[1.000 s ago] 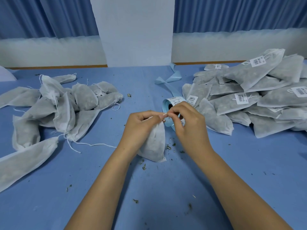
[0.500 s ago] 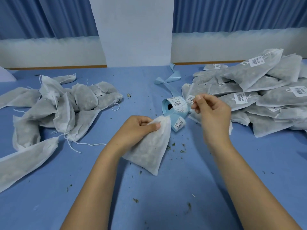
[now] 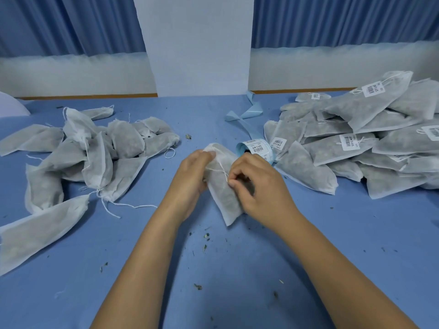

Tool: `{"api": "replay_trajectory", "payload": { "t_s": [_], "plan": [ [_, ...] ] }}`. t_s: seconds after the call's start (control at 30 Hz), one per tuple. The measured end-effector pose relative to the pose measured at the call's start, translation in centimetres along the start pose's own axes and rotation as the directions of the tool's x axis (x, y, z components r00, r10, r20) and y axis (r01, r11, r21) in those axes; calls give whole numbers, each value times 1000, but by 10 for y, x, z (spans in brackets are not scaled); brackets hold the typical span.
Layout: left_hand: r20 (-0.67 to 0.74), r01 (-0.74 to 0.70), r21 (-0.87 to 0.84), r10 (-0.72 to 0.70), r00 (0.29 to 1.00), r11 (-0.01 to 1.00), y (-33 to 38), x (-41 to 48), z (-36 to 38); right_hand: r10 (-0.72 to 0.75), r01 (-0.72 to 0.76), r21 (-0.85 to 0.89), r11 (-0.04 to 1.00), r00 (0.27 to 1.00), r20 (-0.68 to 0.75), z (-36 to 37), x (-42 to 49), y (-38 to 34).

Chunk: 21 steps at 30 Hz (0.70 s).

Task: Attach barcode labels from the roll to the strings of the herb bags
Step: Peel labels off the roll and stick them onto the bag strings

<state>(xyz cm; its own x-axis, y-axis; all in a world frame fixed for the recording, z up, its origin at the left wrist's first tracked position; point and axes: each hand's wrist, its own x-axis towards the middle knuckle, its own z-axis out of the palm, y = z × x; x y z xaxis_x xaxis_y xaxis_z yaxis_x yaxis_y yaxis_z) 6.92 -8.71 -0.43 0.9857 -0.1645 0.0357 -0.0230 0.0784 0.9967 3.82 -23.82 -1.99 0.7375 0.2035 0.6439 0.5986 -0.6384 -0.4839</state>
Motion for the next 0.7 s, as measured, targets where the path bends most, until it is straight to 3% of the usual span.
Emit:
{"api": "replay_trajectory", "payload": {
  "t_s": [0.17, 0.33, 0.53, 0.63, 0.7],
  "plan": [
    [92, -85, 131, 74, 993, 988, 0, -1, -2, 57, -57, 17, 998, 998, 10, -3, 2, 5],
    [180, -128, 130, 104, 978, 983, -5, 2, -8, 138, -140, 70, 988, 990, 26, -3, 1, 8],
    [-62, -199, 190, 214, 975, 961, -13, 8, -3, 120, -130, 100, 986, 987, 104, -2, 2, 0],
    [-211, -223, 217, 269, 940, 950, -14, 9, -3, 250, -261, 124, 957, 963, 102, -17, 8, 11],
    [-295, -263, 291, 348, 890, 920, -14, 7, -5, 395, -397, 6, 918, 916, 73, -33, 10, 31]
  ]
}}
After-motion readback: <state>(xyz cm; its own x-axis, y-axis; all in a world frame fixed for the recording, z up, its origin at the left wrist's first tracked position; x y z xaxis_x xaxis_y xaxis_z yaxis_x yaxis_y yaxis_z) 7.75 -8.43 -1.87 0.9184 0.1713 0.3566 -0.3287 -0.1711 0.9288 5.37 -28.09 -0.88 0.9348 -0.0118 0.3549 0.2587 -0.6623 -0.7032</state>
